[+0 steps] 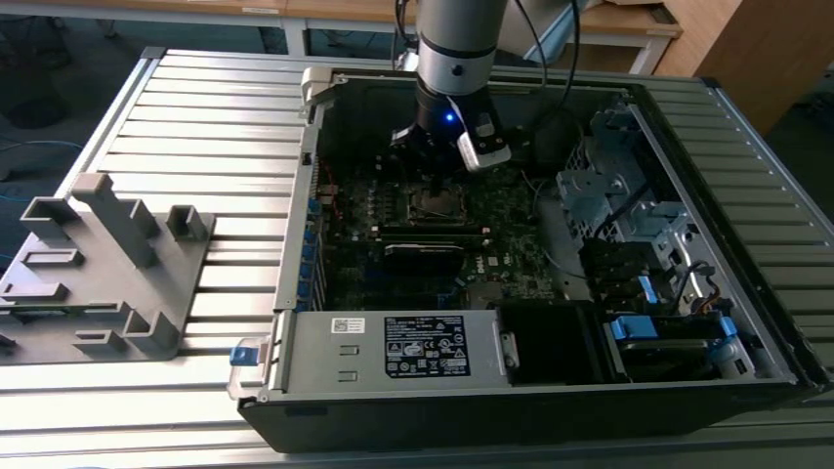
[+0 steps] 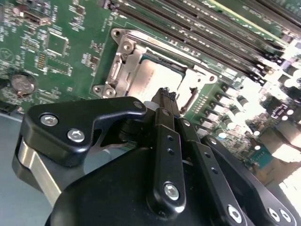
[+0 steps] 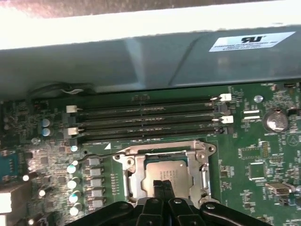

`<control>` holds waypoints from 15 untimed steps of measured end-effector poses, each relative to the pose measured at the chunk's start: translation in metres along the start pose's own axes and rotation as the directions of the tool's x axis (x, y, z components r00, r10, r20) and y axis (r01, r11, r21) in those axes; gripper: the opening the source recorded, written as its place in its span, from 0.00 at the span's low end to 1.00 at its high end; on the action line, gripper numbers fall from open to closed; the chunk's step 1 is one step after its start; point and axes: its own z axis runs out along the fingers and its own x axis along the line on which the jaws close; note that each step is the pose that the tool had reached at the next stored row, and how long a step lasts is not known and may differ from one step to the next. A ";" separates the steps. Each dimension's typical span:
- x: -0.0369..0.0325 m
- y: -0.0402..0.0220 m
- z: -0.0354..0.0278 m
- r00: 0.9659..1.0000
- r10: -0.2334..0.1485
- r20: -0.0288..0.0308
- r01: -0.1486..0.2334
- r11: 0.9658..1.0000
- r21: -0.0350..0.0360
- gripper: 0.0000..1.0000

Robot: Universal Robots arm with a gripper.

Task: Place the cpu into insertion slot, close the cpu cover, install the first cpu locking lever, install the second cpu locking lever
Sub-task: 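Close the cpu cover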

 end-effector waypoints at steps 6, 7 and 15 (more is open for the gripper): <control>0.0001 -0.0007 0.0018 1.000 0.004 0.011 -0.004 1.000 -0.001 0.11; 0.0001 -0.0011 0.0025 1.000 0.011 0.011 -0.011 1.000 -0.001 0.11; -0.0016 -0.0014 0.0044 0.999 0.038 0.011 -0.038 0.999 -0.001 0.11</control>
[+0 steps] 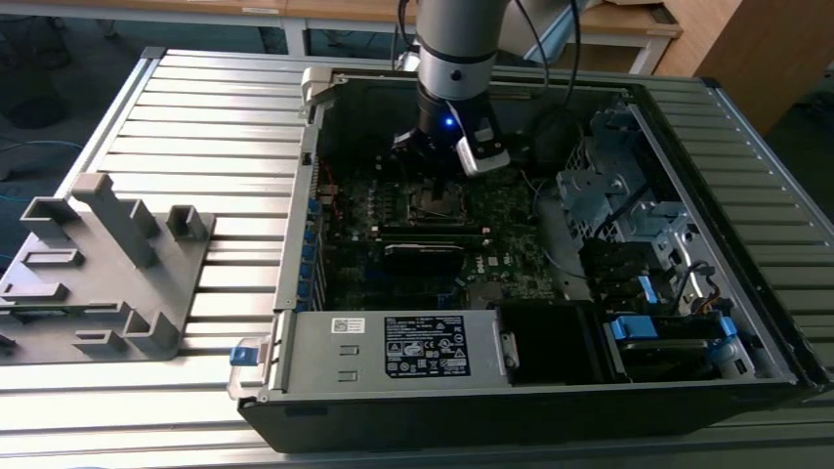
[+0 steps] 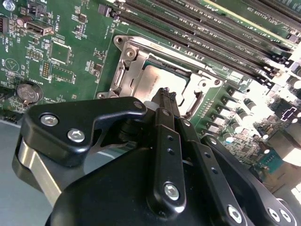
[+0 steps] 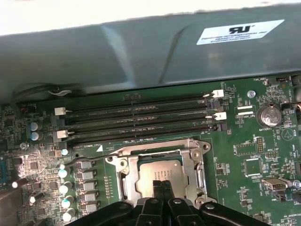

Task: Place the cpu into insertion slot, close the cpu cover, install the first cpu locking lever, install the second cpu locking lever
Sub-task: 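Close the cpu cover, then install the first cpu locking lever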

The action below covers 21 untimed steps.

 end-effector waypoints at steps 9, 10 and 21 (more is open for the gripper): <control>-0.0005 0.0001 -0.0010 1.000 0.000 0.000 0.000 1.000 0.000 0.11; -0.0005 0.0001 -0.0018 1.000 0.000 0.000 0.000 1.000 0.000 0.11; -0.0006 0.0002 -0.0065 1.000 0.000 0.000 0.000 1.000 0.000 0.11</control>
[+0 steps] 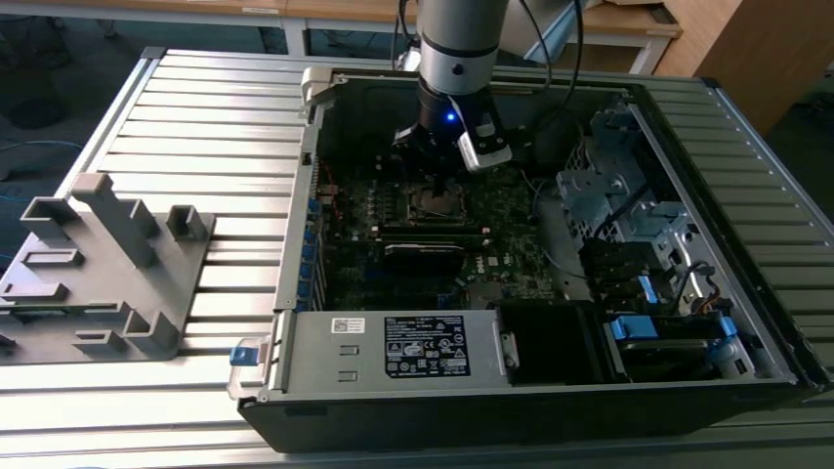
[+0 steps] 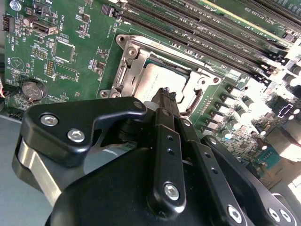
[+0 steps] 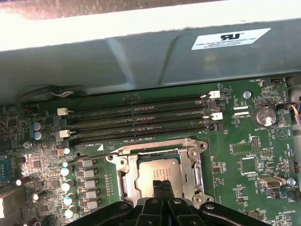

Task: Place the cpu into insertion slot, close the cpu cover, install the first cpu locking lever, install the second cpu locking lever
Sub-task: 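Install the first cpu locking lever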

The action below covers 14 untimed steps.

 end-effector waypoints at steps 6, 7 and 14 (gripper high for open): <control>-0.0001 0.0001 -0.0022 1.000 0.000 0.000 0.000 1.000 0.000 0.11; -0.0001 0.0001 -0.0023 1.000 0.000 0.000 0.000 1.000 0.000 0.11; 0.0015 -0.0002 -0.0025 1.000 0.000 0.000 0.000 1.000 0.000 0.11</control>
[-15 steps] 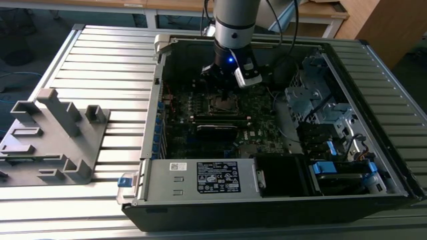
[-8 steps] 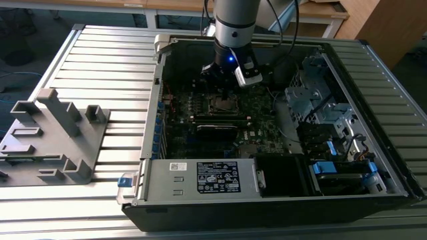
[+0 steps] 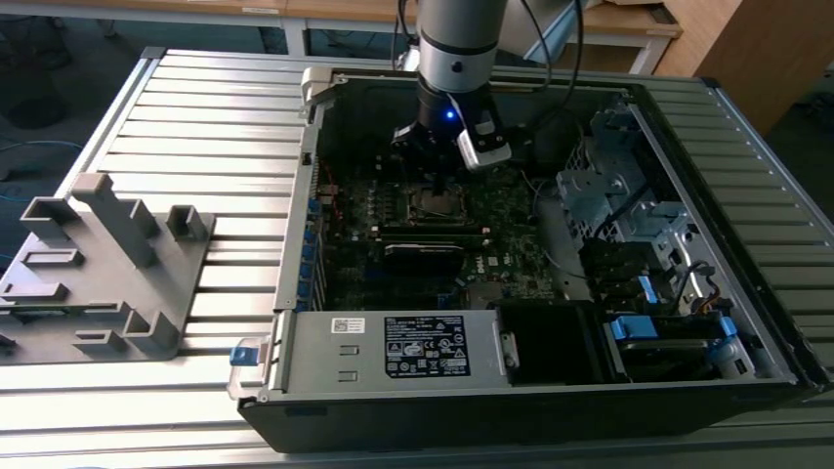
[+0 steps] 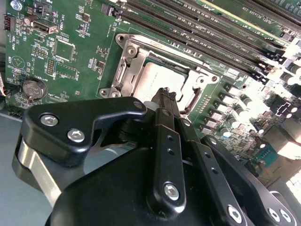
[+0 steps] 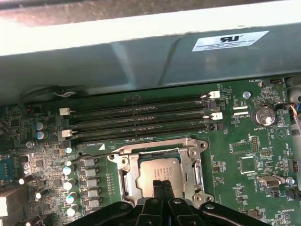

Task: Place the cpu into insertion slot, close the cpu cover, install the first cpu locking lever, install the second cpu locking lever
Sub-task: 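Install the first cpu locking lever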

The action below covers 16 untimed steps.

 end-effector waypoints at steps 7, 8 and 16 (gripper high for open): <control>0.0006 -0.0001 0.0001 1.000 0.000 0.000 0.000 1.000 0.000 0.11; 0.0006 -0.0001 0.0001 1.000 0.000 0.000 0.000 1.000 0.000 0.11; 0.0035 -0.0005 0.0001 1.000 0.000 0.000 0.000 1.000 0.000 0.11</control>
